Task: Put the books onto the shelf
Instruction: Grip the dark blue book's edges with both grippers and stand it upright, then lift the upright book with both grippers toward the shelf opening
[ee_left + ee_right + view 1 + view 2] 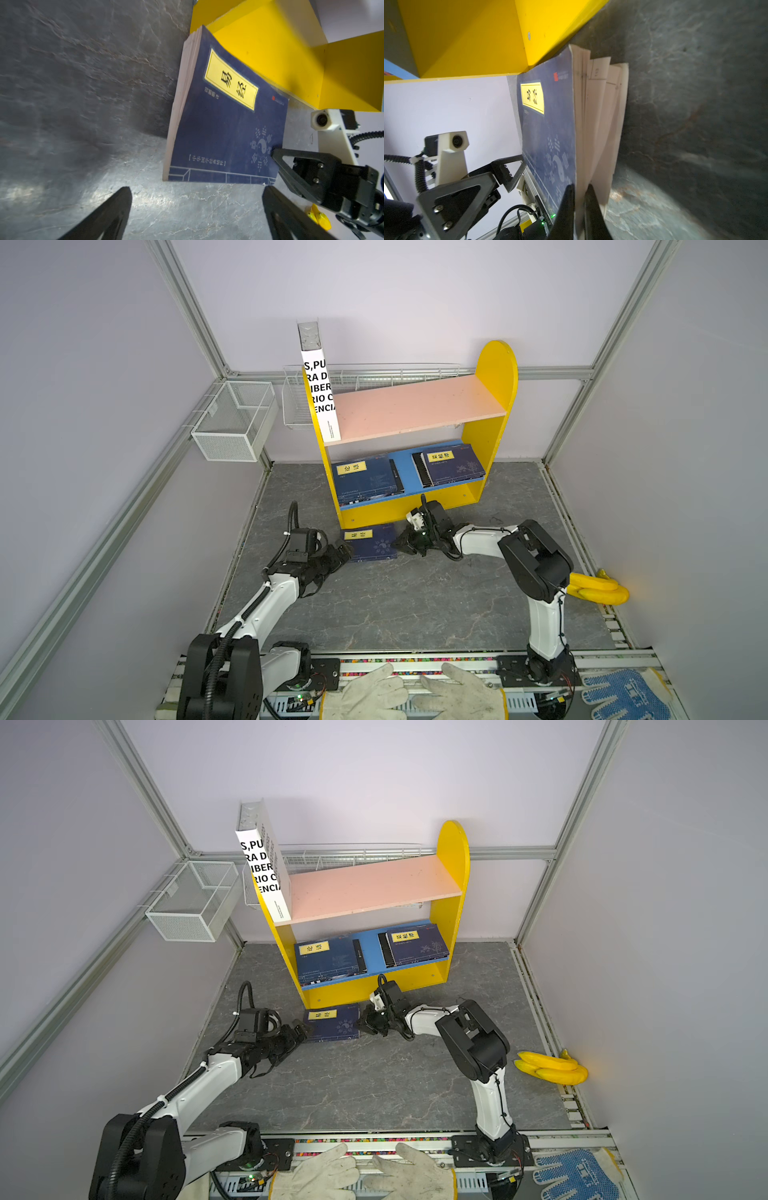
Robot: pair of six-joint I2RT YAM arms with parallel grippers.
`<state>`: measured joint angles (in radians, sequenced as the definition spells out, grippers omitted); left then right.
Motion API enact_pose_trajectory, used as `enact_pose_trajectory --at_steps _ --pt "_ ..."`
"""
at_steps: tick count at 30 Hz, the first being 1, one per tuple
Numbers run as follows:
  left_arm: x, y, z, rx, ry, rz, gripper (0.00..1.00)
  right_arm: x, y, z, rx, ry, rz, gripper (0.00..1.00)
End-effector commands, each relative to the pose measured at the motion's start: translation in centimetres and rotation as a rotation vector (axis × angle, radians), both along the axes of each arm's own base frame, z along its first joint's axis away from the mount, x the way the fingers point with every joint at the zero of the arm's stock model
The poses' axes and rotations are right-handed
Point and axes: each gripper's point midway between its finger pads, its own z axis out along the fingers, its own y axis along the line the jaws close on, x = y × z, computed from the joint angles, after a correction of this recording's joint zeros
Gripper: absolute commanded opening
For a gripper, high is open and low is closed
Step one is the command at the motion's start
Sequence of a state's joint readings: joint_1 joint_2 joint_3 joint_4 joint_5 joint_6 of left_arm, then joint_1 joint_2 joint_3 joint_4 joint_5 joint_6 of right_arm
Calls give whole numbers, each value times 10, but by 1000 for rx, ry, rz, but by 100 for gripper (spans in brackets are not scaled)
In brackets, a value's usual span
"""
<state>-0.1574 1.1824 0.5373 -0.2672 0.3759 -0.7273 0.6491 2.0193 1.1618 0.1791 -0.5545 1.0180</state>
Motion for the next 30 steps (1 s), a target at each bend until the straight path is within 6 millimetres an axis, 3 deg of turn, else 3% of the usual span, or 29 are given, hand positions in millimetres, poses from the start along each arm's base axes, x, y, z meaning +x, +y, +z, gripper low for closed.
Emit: enact_pose_trajectory --at_steps 1,5,11,23,30 --pt "3 -21 -2 -135 -7 -38 96 9 -3 29 54 -43 -21 7" --pt "17 -35 3 -235 -32 -47 91 8 -5 30 64 -46 -3 7" --pt "32 -37 14 -254 -87 -43 87 8 -12 28 66 -45 34 7" --pt "59 -56 20 -455 -149 -92 66 4 -32 33 73 -61 125 7" --pt "67 -63 27 -509 -181 -119 69 3 -43 28 79 -63 167 7"
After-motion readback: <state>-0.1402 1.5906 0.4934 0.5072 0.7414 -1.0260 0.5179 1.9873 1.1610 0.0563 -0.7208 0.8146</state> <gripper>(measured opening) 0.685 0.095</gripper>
